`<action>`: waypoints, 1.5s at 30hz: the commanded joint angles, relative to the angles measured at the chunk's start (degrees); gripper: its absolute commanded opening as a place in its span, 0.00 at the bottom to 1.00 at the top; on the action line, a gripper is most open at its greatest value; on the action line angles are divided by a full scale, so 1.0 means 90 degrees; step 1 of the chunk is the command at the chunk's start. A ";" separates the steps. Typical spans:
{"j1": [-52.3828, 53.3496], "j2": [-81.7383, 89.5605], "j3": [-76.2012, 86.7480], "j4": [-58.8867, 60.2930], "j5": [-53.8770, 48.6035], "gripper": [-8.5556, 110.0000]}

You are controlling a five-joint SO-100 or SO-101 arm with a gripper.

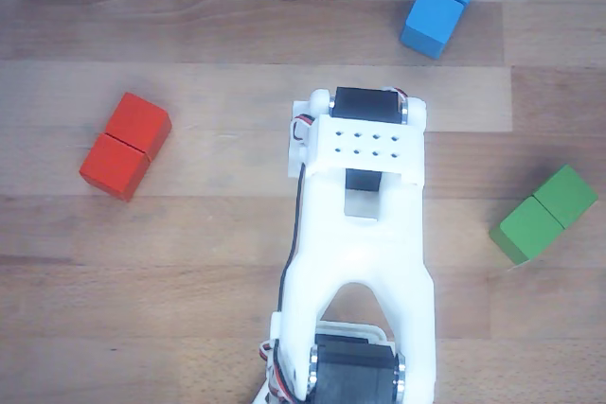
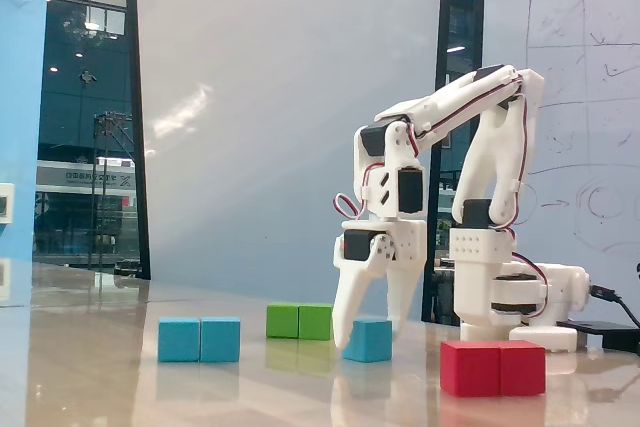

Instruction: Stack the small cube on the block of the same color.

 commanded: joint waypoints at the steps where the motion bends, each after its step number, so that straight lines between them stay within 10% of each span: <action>1: 0.0059 0.0049 -0.0439 -0.0107 0.0029 0.26; 20: 0.0059 0.0156 -0.0693 -0.0264 -0.0020 0.12; 45: 0.0527 -0.1729 -0.6494 0.2168 -0.0039 0.12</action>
